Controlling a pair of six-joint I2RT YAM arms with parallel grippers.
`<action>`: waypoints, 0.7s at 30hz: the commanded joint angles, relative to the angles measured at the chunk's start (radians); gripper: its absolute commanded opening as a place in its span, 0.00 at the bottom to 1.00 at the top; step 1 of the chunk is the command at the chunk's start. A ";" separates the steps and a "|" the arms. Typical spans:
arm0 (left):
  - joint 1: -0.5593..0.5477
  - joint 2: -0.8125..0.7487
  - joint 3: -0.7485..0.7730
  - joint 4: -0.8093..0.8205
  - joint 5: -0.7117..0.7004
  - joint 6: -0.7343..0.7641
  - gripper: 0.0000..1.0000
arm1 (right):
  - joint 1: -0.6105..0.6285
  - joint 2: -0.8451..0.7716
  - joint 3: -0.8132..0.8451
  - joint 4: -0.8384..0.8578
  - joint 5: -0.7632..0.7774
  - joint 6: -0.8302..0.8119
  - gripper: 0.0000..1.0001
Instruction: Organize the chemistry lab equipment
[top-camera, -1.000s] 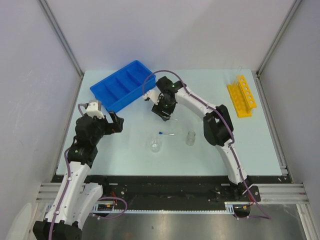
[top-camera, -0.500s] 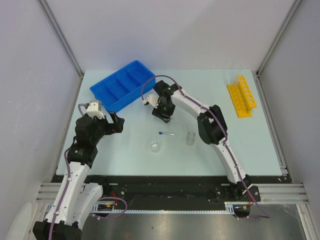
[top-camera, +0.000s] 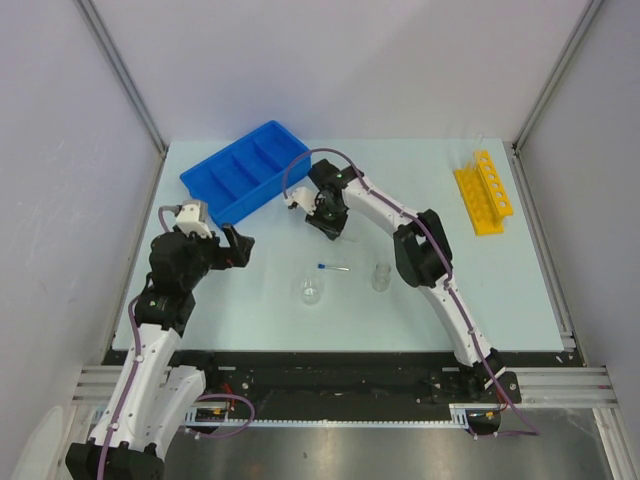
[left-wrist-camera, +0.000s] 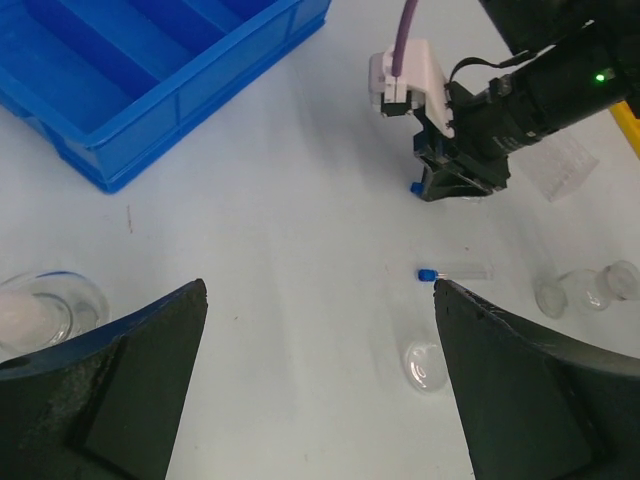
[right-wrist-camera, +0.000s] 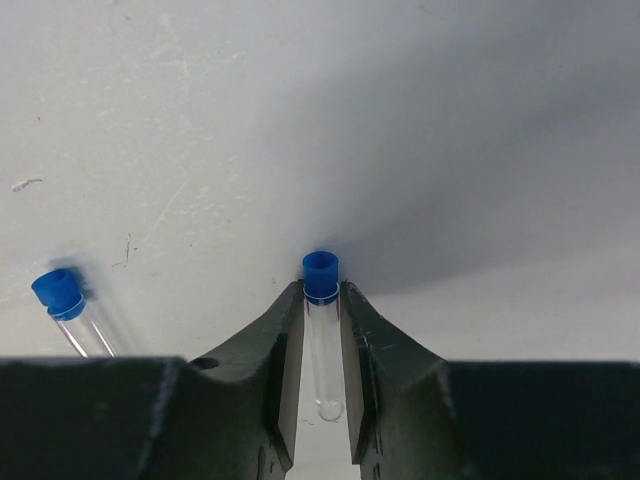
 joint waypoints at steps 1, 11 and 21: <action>0.005 -0.012 0.022 0.077 0.144 0.016 1.00 | -0.018 0.001 0.001 -0.003 -0.010 0.028 0.24; 0.004 -0.003 0.002 0.152 0.312 -0.022 1.00 | -0.067 -0.157 -0.033 0.028 -0.200 0.152 0.17; -0.135 0.008 -0.007 0.307 0.360 -0.188 1.00 | -0.095 -0.473 -0.217 0.149 -0.438 0.316 0.16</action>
